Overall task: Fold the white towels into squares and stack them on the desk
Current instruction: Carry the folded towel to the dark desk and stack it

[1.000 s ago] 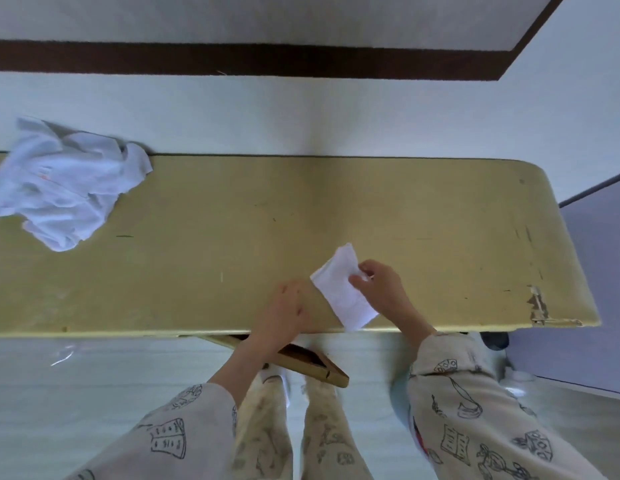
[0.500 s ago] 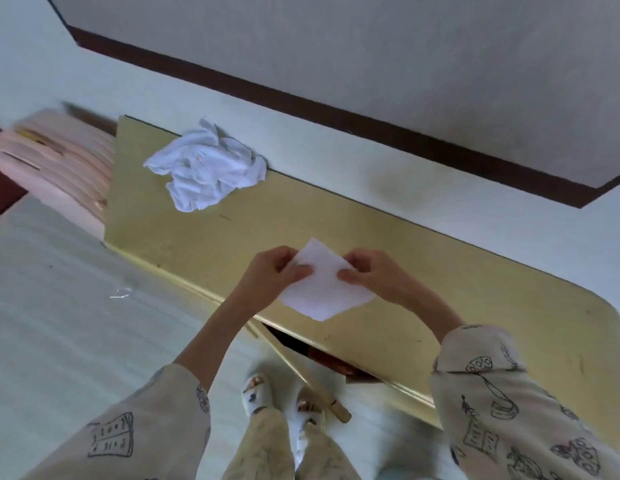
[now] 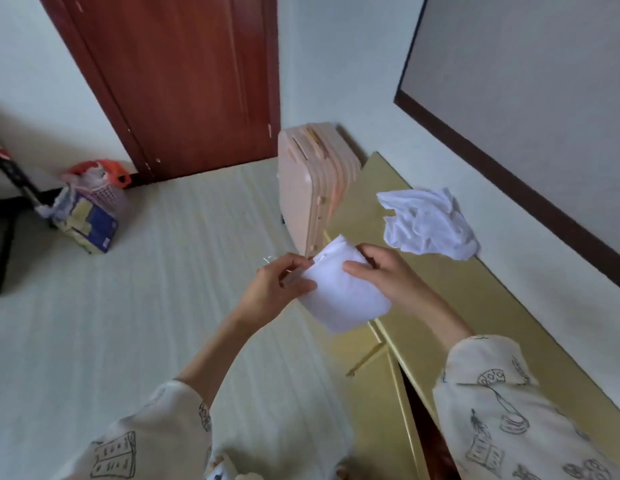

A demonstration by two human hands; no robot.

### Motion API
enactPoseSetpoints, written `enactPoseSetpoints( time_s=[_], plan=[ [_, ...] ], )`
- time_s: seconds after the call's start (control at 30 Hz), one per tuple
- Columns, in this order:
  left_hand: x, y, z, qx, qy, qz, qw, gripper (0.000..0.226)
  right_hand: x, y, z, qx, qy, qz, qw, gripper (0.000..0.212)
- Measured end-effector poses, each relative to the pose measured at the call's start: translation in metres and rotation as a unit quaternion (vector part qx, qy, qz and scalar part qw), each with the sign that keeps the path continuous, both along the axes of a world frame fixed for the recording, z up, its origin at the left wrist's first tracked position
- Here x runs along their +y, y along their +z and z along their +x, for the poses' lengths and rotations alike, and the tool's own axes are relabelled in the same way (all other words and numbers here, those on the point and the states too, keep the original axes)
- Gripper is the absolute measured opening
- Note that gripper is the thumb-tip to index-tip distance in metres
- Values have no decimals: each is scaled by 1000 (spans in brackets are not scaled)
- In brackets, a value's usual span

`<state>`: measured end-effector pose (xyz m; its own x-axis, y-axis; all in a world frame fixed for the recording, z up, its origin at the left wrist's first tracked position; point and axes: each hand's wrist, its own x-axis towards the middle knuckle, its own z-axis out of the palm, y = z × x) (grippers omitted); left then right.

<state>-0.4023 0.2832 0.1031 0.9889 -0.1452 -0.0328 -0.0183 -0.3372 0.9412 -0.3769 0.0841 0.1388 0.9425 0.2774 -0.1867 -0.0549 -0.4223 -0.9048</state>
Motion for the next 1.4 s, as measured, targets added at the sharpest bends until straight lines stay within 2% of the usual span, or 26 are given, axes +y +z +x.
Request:
enactPoseSetpoints(
  time_s=[0.13, 0.23, 0.33, 0.43, 0.5, 0.6, 0.7, 0.83, 1.0, 1.2, 1.3, 1.4],
  plan=[
    [112, -3, 0, -11, 94, 18, 995, 23, 115, -4, 25, -3, 62, 2, 998, 14],
    [198, -1, 0, -8, 160, -10, 987, 13, 196, -15, 44, 8, 78, 15, 997, 34],
    [282, 7, 2, -12, 202, 5, 979, 14, 285, -24, 53, -6, 88, 33, 996, 10],
    [353, 12, 4, -19, 218, 86, 972, 13, 365, -29, 61, -68, 142, 53, 986, 56],
    [398, 13, 4, -13, 227, 139, 964, 7, 412, -29, 67, -120, 199, 31, 972, 65],
    [463, 14, 9, -8, 243, 183, 953, 5, 479, -30, 88, -189, 260, -8, 947, 42],
    [524, 12, 15, 0, 266, 200, 943, 6, 549, -34, 115, -210, 306, -14, 928, 16],
    [607, 10, 34, 16, 305, 220, 926, 11, 653, -41, 153, -222, 356, 3, 908, 7],
    [713, 19, 60, 24, 379, 224, 898, 19, 776, -30, 199, -150, 391, 35, 907, 24],
    [823, 20, 71, 14, 509, 206, 836, 17, 917, -26, 228, -73, 424, 63, 901, 20],
    [880, 14, 73, 17, 526, 213, 823, 17, 987, -27, 232, -56, 432, 68, 897, 19],
    [950, 7, 72, 37, 515, 218, 828, 20, 1063, -29, 234, -30, 439, 74, 895, 15]
  ],
)
